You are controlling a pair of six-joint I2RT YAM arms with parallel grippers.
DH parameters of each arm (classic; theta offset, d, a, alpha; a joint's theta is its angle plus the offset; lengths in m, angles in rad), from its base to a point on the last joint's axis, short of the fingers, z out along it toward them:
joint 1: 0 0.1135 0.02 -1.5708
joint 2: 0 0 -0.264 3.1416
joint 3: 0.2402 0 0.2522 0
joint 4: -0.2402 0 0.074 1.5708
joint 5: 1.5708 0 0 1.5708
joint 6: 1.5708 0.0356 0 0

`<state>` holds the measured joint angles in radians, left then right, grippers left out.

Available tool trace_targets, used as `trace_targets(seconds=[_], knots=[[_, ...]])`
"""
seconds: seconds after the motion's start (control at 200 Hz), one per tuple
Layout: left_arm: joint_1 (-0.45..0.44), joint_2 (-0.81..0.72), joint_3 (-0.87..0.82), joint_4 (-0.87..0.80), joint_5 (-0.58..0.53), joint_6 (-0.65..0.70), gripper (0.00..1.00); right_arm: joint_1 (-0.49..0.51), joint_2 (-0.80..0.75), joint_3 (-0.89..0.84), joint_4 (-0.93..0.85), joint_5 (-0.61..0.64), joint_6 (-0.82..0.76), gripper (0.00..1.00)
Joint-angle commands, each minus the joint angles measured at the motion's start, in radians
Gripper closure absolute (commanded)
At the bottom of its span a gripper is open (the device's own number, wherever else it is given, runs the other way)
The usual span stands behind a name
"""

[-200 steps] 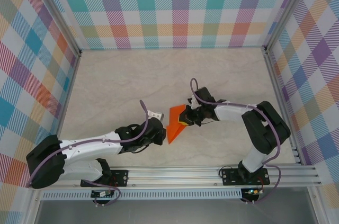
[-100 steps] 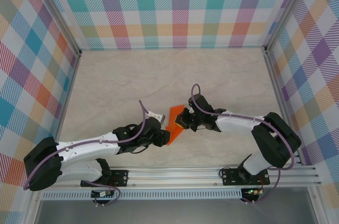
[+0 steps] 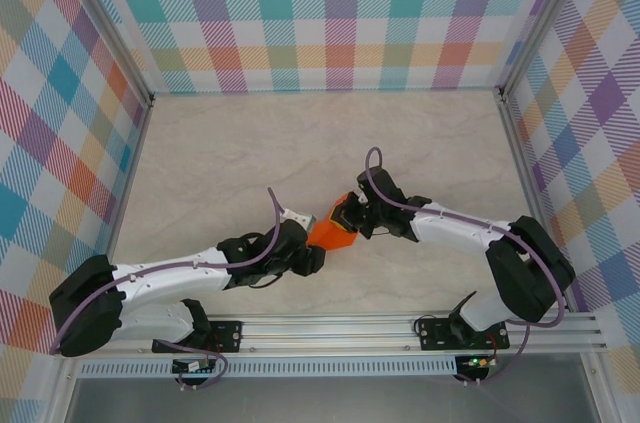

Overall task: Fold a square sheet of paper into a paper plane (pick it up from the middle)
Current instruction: Fourth fold the wing at the center of the table.

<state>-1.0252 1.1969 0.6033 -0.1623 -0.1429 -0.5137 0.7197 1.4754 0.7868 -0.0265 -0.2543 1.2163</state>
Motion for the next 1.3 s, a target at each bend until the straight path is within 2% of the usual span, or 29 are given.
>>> trace_targets(seconds=[0.0,0.26,0.39,0.71,0.88,1.035,1.295], knots=[[-0.007,0.028,0.049,-0.039,-0.051,0.054,0.44,-0.003,0.028,0.038,-0.032,-0.017,0.000,0.95],[-0.023,0.108,0.090,-0.087,-0.143,0.104,0.45,-0.008,0.121,0.064,-0.033,-0.059,-0.031,0.91],[-0.022,0.140,0.091,-0.085,-0.141,0.128,0.45,-0.018,0.146,0.091,-0.064,-0.081,-0.075,0.80],[-0.030,0.229,0.123,-0.057,-0.107,0.155,0.46,-0.067,0.178,0.160,-0.167,-0.150,-0.209,0.76],[-0.039,0.311,0.168,-0.071,-0.147,0.164,0.48,-0.082,0.189,0.170,-0.186,-0.161,-0.232,0.76],[-0.048,0.358,0.191,-0.092,-0.198,0.150,0.53,-0.090,0.194,0.175,-0.198,-0.165,-0.244,0.76],[-0.060,0.359,0.180,-0.080,-0.225,0.134,0.73,-0.094,0.198,0.180,-0.215,-0.161,-0.258,0.76]])
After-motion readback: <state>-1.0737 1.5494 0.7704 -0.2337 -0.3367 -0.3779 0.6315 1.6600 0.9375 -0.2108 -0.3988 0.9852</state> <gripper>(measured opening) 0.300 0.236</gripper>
